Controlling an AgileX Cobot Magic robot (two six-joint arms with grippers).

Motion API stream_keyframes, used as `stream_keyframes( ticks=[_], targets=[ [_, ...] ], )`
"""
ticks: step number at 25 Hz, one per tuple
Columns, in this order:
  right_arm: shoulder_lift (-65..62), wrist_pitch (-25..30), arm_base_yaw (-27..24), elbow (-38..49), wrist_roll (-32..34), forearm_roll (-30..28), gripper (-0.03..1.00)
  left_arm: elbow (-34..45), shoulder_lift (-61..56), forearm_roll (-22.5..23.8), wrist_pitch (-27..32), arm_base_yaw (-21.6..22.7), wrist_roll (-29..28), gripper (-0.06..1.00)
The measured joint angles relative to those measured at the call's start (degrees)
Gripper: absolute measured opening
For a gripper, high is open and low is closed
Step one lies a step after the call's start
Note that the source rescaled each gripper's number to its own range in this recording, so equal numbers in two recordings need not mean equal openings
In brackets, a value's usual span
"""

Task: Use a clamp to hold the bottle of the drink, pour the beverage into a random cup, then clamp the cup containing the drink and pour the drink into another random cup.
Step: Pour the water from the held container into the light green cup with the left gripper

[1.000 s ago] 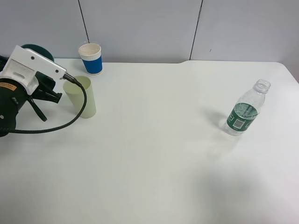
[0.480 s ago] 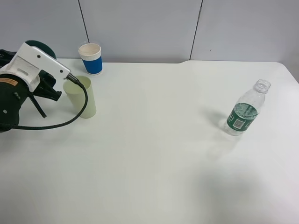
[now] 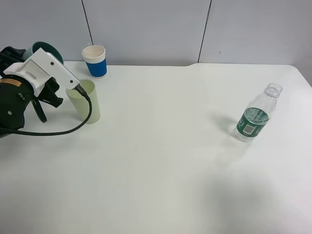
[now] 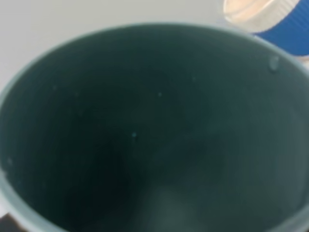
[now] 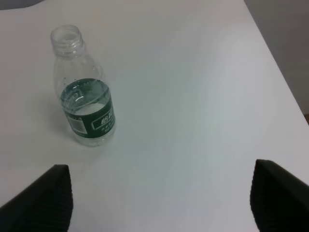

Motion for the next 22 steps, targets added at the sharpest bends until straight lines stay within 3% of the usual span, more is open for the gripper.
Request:
stream_keyframes(
  ticks=[11, 22],
  targets=[
    [0.0, 0.0, 0.0, 0.0, 0.0, 0.0, 0.44, 0.0, 0.0, 3.54, 0.0, 0.0, 4.47, 0.03],
    [0.0, 0.0, 0.0, 0.0, 0.0, 0.0, 0.44, 0.0, 0.0, 4.05, -0.83, 0.0, 9.41, 0.03]
  ],
)
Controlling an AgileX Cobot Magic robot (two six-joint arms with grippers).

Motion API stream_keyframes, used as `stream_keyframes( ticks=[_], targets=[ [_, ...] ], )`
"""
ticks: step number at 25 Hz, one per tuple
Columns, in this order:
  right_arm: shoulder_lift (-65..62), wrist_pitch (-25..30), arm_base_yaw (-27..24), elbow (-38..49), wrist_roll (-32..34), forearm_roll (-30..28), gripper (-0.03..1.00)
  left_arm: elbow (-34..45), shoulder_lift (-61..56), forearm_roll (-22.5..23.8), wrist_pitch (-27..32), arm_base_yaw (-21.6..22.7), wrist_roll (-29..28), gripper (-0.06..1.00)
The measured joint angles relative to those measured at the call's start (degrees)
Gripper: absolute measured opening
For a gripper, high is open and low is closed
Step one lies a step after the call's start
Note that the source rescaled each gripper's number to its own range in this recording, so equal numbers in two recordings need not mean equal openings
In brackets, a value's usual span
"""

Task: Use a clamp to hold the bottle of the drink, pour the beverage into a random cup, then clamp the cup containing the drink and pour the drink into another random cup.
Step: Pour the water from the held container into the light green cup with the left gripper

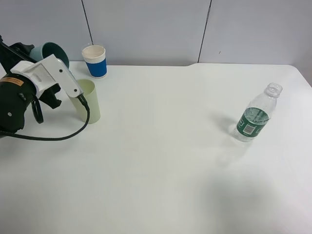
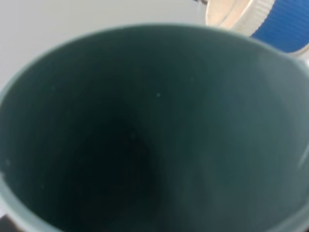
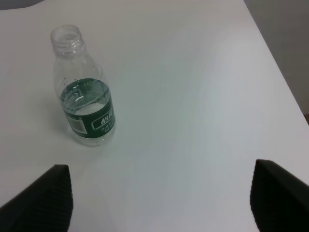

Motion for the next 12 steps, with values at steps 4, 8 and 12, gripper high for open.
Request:
stream_keyframes(
  ticks=[4, 8, 12],
  targets=[
    [0.0, 0.0, 0.0, 0.0, 0.0, 0.0, 0.44, 0.0, 0.0, 0.0, -0.51, 0.0, 1.76, 0.03],
    [0.0, 0.0, 0.0, 0.0, 0.0, 0.0, 0.44, 0.0, 0.0, 0.0, -0.51, 0.0, 4.15, 0.03],
    [0.0, 0.0, 0.0, 0.0, 0.0, 0.0, 0.44, 0.0, 0.0, 0.0, -0.83, 0.0, 6.27, 0.03]
  ],
)
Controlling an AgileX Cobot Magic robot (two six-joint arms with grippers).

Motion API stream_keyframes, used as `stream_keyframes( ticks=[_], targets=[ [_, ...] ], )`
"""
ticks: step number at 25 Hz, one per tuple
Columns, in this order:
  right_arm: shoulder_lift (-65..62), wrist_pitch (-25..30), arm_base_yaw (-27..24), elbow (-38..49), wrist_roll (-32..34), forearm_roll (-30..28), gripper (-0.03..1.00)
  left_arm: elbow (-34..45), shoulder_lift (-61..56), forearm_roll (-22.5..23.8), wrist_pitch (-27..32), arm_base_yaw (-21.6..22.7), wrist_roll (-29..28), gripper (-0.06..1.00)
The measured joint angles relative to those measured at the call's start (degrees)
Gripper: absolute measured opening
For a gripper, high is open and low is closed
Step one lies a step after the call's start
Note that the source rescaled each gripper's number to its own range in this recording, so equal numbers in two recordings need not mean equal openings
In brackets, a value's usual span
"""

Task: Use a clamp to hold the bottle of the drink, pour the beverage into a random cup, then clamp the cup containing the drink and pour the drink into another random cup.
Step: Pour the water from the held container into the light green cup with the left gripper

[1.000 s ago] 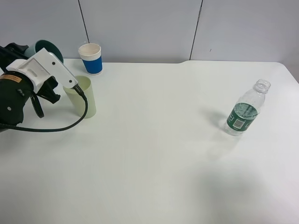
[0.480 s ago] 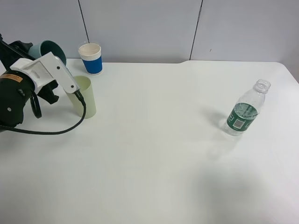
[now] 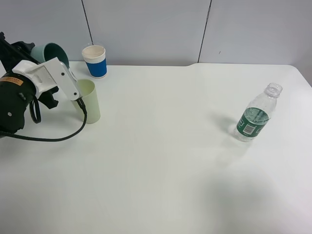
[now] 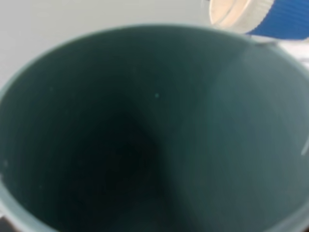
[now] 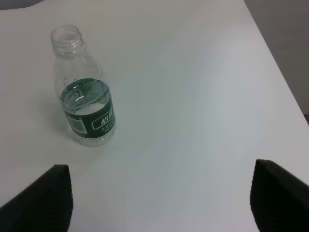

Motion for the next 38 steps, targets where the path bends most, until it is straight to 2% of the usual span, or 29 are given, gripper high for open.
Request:
stream_keyframes(
  ticks=[11, 27, 38],
  targets=[
    [0.0, 0.0, 0.0, 0.0, 0.0, 0.0, 0.44, 0.0, 0.0, 0.0, -0.12, 0.0, 4.38, 0.03],
    [0.0, 0.0, 0.0, 0.0, 0.0, 0.0, 0.44, 0.0, 0.0, 0.11, -1.28, 0.0, 7.22, 0.03],
    [0.0, 0.0, 0.0, 0.0, 0.0, 0.0, 0.44, 0.0, 0.0, 1.68, -2.36, 0.0, 14.44, 0.03]
  ],
)
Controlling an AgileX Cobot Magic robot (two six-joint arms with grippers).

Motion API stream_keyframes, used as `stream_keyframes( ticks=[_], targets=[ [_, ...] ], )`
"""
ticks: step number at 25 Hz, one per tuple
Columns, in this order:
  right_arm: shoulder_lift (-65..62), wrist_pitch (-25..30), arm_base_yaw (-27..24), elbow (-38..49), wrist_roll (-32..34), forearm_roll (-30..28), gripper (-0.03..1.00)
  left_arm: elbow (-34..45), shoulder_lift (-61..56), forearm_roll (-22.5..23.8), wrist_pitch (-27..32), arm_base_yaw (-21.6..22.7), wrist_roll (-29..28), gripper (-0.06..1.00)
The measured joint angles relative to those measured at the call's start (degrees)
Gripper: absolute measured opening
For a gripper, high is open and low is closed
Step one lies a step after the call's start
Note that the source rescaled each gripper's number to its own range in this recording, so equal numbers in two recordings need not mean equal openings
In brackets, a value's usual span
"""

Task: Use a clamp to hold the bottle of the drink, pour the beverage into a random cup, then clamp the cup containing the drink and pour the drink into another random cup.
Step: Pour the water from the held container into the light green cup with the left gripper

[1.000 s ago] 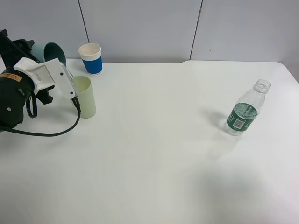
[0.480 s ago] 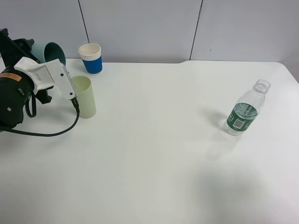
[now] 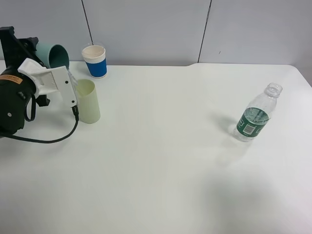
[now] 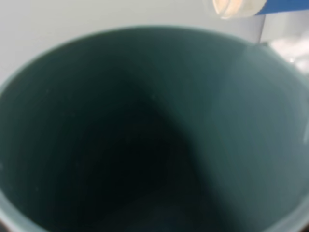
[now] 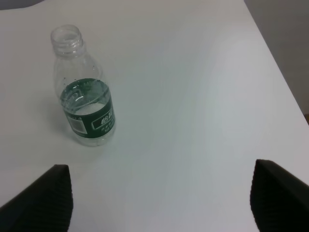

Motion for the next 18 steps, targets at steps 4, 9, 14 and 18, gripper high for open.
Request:
stream_keyframes(
  ticks=[4, 9, 14, 18],
  targets=[
    [0.0, 0.0, 0.0, 0.0, 0.0, 0.0, 0.44, 0.0, 0.0, 0.17, -0.23, 0.0, 1.96, 0.03],
    [0.0, 0.0, 0.0, 0.0, 0.0, 0.0, 0.44, 0.0, 0.0, 1.8, -0.27, 0.0, 2.52, 0.03],
    [0.0, 0.0, 0.0, 0.0, 0.0, 0.0, 0.44, 0.0, 0.0, 4.22, -0.27, 0.0, 4.49, 0.03],
    [0.0, 0.0, 0.0, 0.0, 0.0, 0.0, 0.44, 0.0, 0.0, 6.11, -0.27, 0.0, 5.11, 0.03]
  ],
)
